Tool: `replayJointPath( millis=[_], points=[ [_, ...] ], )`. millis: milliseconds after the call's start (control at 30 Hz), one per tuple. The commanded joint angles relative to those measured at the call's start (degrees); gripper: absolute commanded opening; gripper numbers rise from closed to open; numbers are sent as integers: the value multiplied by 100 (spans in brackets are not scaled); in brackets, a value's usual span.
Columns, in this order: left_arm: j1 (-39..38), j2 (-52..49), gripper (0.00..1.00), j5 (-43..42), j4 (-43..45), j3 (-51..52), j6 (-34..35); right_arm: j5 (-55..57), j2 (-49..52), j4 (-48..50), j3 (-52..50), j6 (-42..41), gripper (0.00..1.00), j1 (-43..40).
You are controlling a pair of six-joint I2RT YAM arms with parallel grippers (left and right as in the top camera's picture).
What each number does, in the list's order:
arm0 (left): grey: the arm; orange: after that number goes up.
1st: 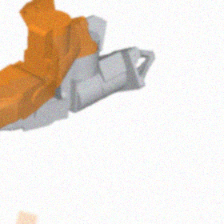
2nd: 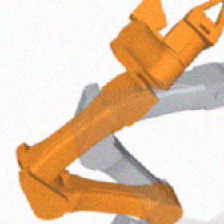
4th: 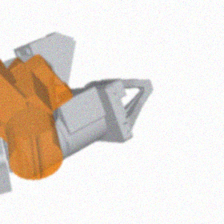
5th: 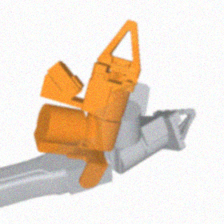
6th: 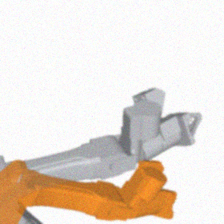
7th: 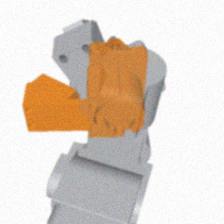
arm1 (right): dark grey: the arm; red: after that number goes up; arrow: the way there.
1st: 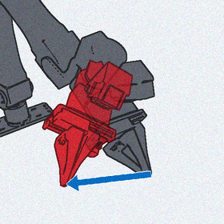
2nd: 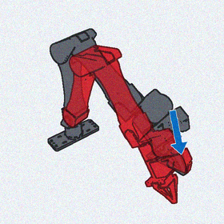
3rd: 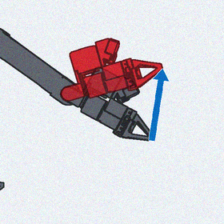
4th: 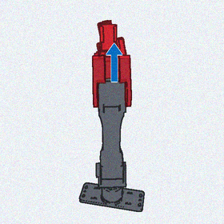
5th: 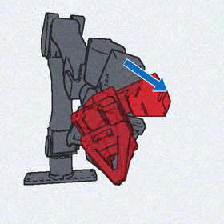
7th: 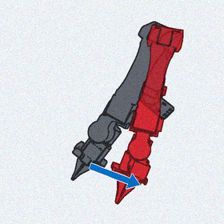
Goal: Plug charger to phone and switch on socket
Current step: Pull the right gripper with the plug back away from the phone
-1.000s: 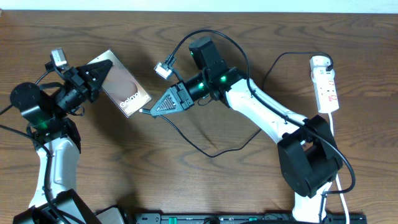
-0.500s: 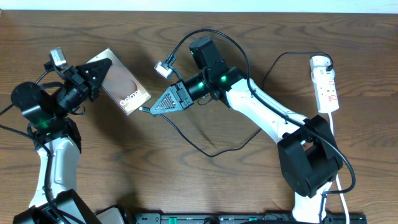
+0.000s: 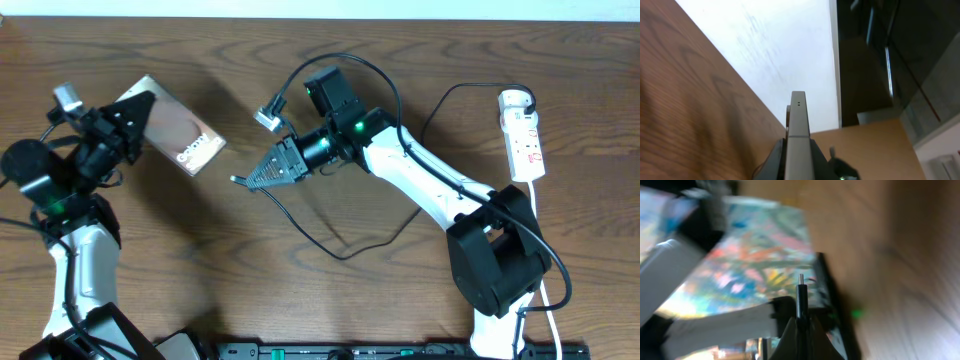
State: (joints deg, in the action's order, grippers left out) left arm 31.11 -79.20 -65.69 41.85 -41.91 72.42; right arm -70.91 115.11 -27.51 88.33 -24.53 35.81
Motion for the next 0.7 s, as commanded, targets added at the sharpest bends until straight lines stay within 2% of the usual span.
replayJointPath(
  millis=[0,200,433,500,667],
  points=[
    [348,55,7,-205,70,-52,181,2037,-33,-732,-2,387,1,-39],
    [601,55,7,-507,70,-52,175,4358,-35,-1720,13,168,1,-354],
    [599,55,7,-588,70,-52,107,7639,-33,-2848,-17,-645,1,-710],
    [599,55,7,-590,70,-52,107,7956,-33,-2935,-197,-719,1,-710],
    [599,55,7,-667,70,-52,107,7853,-31,-2688,-839,-1051,1,-638]
  ],
)
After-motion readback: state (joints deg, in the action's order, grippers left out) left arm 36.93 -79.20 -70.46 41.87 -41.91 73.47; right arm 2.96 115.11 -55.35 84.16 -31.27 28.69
